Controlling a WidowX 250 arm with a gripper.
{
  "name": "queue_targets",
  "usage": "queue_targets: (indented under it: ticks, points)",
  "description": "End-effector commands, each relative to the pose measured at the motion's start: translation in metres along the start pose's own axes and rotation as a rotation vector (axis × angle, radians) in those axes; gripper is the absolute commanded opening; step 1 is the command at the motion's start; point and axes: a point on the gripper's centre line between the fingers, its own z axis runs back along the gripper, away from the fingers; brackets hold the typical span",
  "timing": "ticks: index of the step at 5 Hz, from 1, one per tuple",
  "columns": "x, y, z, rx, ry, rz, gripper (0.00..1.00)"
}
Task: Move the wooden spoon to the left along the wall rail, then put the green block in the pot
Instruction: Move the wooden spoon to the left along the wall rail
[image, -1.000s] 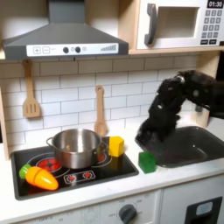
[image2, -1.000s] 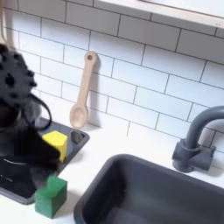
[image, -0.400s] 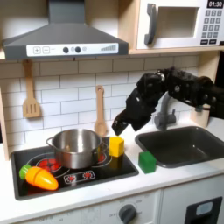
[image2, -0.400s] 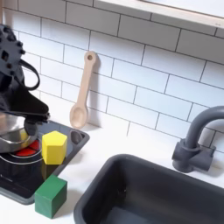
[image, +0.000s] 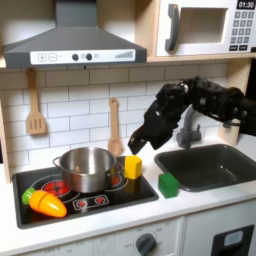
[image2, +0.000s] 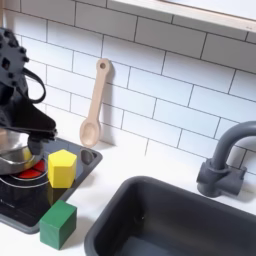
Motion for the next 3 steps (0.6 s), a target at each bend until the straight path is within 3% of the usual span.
queue_targets:
  ticks: [1, 2, 3]
  points:
    - [0.017, -0.002, -0.016, -0.031, -0.051, -0.031, 1.0]
    - [0.031, -0.009, -0.032, 0.0, -0.076, -0.082, 1.0]
    - [0.043, -0.008, -0.042, -0.014, -0.109, -0.08, 1.0]
